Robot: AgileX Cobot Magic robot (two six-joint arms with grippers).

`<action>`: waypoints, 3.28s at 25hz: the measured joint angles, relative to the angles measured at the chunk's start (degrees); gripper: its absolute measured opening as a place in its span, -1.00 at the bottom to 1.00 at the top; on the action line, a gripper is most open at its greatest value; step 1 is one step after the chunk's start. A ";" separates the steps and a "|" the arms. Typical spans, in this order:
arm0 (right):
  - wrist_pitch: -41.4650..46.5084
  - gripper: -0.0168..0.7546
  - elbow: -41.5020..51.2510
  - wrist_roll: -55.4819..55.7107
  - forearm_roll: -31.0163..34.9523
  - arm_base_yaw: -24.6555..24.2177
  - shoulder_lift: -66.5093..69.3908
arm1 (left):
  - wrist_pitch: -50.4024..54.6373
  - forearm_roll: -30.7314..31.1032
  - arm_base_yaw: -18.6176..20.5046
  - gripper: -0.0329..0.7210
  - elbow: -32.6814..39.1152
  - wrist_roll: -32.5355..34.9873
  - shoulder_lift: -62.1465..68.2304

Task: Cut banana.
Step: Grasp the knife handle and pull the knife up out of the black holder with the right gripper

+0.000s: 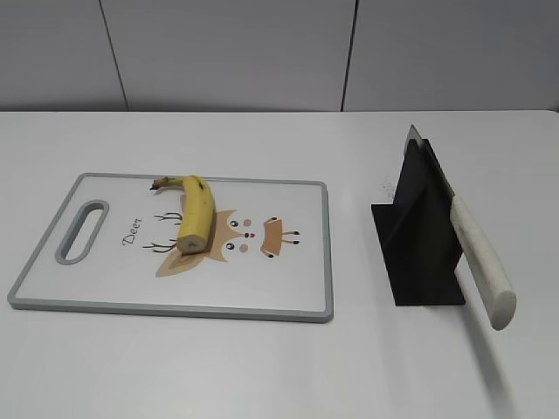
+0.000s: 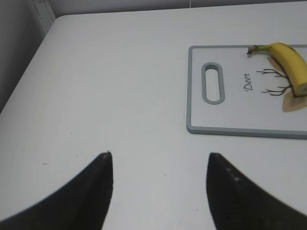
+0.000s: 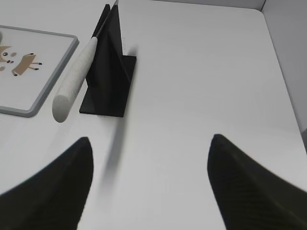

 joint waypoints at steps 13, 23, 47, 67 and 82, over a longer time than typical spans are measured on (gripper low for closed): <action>-0.22 0.53 -4.05 0.00 -3.45 0.00 9.83 | 0.00 0.00 0.00 0.65 0.00 0.00 0.00; 4.92 0.53 -15.01 -1.16 -3.31 0.00 31.73 | 0.00 0.00 0.00 0.65 0.00 0.00 0.00; 8.21 0.53 -25.41 7.35 3.55 15.02 64.03 | 0.00 0.00 0.00 0.65 0.00 0.00 0.00; 0.55 0.43 -29.04 13.31 6.36 15.02 87.55 | 0.00 0.00 0.00 0.65 0.00 0.00 0.00; -0.52 0.03 -29.28 13.70 7.94 15.02 92.83 | 0.00 0.00 0.00 0.65 0.00 0.00 0.00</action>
